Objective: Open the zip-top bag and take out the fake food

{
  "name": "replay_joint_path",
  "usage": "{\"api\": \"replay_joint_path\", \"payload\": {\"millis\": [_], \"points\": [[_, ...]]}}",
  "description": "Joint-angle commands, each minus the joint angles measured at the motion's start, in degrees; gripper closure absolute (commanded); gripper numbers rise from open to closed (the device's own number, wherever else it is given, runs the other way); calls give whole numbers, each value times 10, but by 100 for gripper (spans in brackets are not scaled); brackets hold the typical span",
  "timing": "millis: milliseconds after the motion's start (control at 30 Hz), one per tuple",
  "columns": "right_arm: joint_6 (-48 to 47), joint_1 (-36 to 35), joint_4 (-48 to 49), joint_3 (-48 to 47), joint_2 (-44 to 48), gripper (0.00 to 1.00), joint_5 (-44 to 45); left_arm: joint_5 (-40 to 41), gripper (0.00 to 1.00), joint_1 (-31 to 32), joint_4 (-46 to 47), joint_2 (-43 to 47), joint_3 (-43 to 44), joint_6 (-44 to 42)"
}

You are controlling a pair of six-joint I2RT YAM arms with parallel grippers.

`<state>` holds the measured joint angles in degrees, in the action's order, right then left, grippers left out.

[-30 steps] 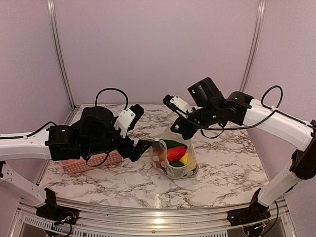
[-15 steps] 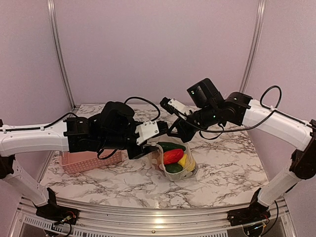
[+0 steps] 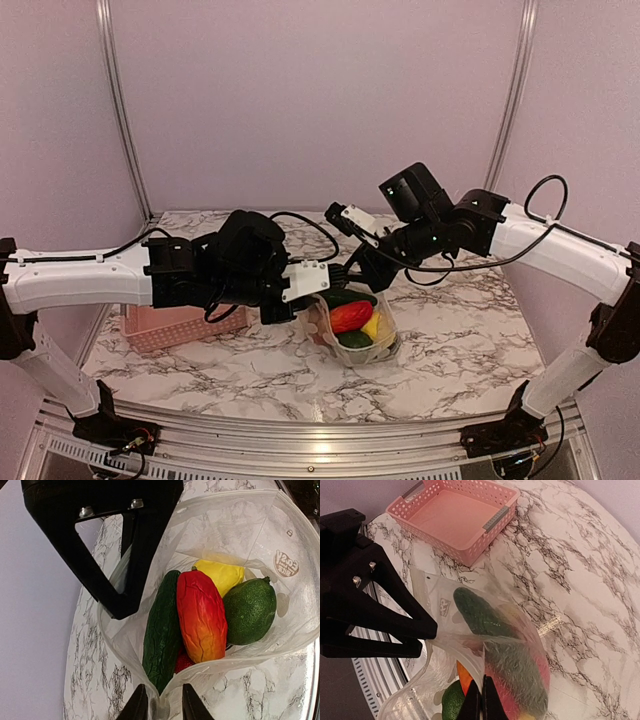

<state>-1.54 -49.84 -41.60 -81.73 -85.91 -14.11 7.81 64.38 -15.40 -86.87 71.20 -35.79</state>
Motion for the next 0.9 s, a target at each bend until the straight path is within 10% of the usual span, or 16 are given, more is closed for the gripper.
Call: {"api": "replay_joint_path", "payload": {"millis": [0,867], "points": [[-14,9,-3,8,20,100,-7,14,79,-9,-16,3,-1,-23],[-28,38,-15,66,66,100,-19,39,98,-58,-32,51,-55,-39]]}}
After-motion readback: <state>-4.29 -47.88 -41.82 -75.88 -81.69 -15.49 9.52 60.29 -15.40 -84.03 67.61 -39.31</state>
